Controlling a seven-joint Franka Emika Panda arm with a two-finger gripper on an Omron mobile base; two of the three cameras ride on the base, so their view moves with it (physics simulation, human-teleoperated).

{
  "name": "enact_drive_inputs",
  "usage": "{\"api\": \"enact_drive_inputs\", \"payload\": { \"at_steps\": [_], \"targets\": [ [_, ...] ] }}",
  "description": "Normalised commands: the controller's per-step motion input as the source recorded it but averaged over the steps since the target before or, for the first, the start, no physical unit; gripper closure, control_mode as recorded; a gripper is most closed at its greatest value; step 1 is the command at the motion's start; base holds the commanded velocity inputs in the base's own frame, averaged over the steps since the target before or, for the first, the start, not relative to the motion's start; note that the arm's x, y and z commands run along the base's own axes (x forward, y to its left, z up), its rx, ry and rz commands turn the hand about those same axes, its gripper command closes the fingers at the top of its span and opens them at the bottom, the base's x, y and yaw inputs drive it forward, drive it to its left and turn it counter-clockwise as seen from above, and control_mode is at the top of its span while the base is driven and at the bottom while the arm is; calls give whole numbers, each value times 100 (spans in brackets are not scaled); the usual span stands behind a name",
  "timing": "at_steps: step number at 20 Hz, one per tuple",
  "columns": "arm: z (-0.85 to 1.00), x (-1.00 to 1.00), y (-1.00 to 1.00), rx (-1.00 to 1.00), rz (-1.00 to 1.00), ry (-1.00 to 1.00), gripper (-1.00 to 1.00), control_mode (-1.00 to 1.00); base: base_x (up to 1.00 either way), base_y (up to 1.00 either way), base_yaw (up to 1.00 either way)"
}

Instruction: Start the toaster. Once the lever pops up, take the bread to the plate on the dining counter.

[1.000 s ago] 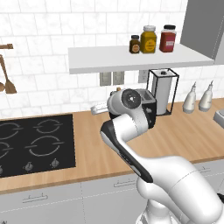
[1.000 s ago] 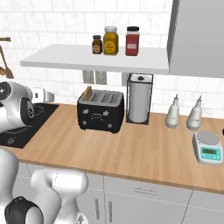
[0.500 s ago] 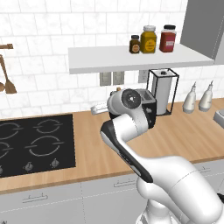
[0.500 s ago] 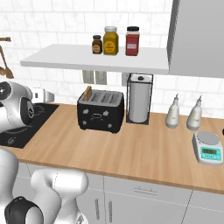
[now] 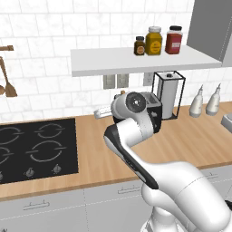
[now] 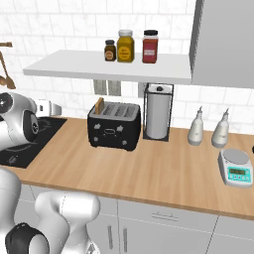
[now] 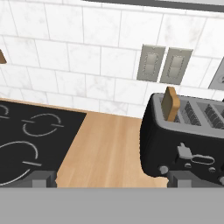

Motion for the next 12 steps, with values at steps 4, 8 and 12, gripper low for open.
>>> {"api": "enact_drive_inputs", "payload": {
  "at_steps": [4, 8, 12],
  "targets": [
    [0, 0, 0, 0, 0, 0, -100, -100, 0, 0, 0],
    [0, 0, 0, 0, 0, 0, -100, -100, 0, 0, 0],
    [0, 0, 0, 0, 0, 0, -100, -100, 0, 0, 0]
  ]
}}
